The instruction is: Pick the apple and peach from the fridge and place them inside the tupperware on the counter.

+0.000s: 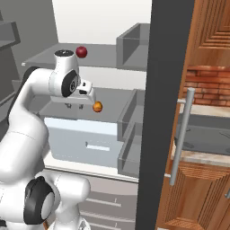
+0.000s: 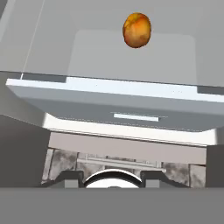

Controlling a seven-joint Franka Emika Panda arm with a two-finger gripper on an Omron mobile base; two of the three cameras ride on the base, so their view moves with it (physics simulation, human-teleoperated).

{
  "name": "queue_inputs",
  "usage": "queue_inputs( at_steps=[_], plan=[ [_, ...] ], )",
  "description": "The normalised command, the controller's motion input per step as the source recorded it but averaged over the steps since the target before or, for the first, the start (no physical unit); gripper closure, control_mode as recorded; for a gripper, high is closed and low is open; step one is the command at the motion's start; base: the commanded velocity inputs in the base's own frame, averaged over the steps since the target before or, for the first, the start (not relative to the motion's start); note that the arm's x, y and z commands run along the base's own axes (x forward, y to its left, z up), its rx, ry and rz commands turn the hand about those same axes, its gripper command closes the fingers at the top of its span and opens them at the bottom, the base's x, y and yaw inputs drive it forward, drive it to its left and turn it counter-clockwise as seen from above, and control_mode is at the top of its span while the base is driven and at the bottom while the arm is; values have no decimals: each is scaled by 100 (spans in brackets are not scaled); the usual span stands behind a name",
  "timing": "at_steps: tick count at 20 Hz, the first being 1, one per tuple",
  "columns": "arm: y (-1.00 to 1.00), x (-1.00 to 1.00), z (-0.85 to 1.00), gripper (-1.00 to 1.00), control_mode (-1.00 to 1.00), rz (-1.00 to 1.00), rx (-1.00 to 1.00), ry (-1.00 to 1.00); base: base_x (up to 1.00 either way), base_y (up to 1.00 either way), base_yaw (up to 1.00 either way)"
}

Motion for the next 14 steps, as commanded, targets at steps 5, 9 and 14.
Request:
queue_inputs(
  at_steps=[5, 9, 14],
  plan=[
    [-2, -20, 0, -100, -100, 0, 0, -5, 0, 0, 0],
    [-2, -21, 0, -100, -100, 0, 0, -19, 0, 0, 0],
    [0, -4, 29, -100, -100, 0, 0, -36, 0, 0, 0]
  ],
)
